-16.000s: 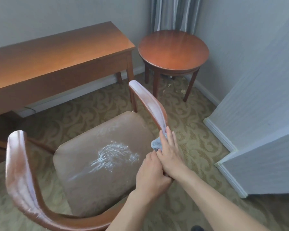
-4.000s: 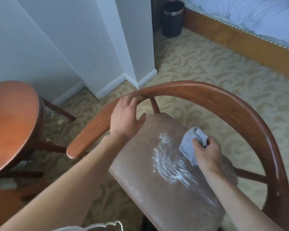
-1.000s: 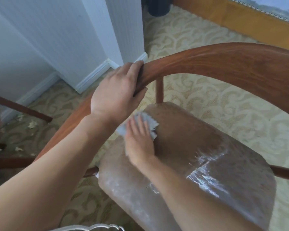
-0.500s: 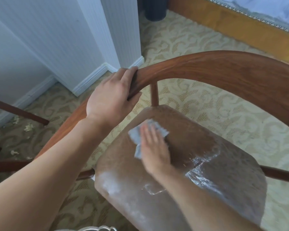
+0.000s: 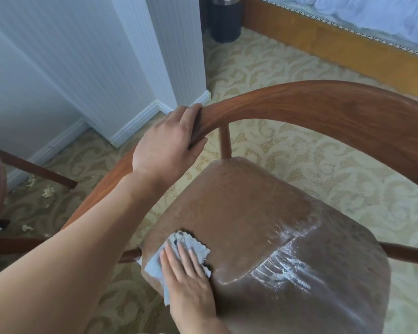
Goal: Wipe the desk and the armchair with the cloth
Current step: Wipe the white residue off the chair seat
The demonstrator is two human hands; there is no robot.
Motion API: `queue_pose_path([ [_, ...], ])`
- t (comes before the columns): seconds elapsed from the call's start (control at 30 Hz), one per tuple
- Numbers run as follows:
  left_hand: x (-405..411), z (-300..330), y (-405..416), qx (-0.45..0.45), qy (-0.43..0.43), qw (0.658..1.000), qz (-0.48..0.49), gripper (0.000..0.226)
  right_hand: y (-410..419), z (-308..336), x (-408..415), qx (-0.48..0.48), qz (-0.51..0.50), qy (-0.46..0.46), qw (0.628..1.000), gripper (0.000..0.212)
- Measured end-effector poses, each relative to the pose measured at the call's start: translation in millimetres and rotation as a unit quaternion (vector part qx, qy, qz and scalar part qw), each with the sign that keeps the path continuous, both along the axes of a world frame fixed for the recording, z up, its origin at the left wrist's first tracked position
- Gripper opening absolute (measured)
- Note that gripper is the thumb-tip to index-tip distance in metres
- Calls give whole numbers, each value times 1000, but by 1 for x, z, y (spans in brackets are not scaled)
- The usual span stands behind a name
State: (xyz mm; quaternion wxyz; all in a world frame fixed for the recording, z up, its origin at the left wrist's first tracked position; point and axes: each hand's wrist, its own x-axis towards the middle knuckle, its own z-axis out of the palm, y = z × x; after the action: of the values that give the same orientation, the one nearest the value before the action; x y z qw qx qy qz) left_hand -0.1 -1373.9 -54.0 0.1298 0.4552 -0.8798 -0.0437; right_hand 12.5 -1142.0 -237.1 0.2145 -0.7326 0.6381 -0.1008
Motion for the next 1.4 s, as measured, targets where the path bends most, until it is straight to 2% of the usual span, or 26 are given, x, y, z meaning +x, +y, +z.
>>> queue_pose_path([
  [0.07,-1,-1,2,1,-5,1000,0,62,1,-6,-12,-14,44,8,999,67],
  [0.13,-1,1,2,-2,-7,1000,1,64,-10,-10,-40,2,70,35,997,75],
  [0.2,-2,2,2,-4,-11,1000,1,66,-29,-6,-79,17,21,73,997,88],
  [0.27,-2,1,3,-4,-17,1000,-7,68,-50,0,-123,3,-53,113,992,91],
  [0.37,-1,2,5,-8,-14,1000,-16,69,-67,1,-193,8,-129,151,980,89],
  [0.5,-3,4,7,-10,-29,1000,-9,66,-68,-4,-241,73,-224,150,960,71],
  [0.57,-3,4,7,-12,-32,999,-10,63,-62,-3,-218,52,-249,125,959,73],
  [0.63,-4,5,8,-13,-31,999,-12,62,-40,1,-165,33,-233,69,969,82],
  [0.8,-4,2,10,-13,-40,999,-11,62,64,7,-5,14,-55,-24,998,68],
  [0.9,-1,3,6,-18,-38,999,-7,63,71,5,-8,-3,-1,-23,1000,65],
  [0.97,-3,2,9,-21,-42,999,-6,65,59,0,-39,26,28,2,999,75],
  [1.17,-9,-9,29,-55,-43,997,25,71,-14,-8,-197,14,-123,158,980,92],
  [1.27,-11,-8,30,-62,-31,997,32,65,-31,3,-268,68,-224,170,957,90],
  [1.33,-12,-8,31,-65,-23,997,36,62,-31,4,-270,89,-269,148,948,84],
  [1.4,-13,-8,31,-67,-21,997,34,61,-23,-4,-236,52,-275,134,951,81],
])
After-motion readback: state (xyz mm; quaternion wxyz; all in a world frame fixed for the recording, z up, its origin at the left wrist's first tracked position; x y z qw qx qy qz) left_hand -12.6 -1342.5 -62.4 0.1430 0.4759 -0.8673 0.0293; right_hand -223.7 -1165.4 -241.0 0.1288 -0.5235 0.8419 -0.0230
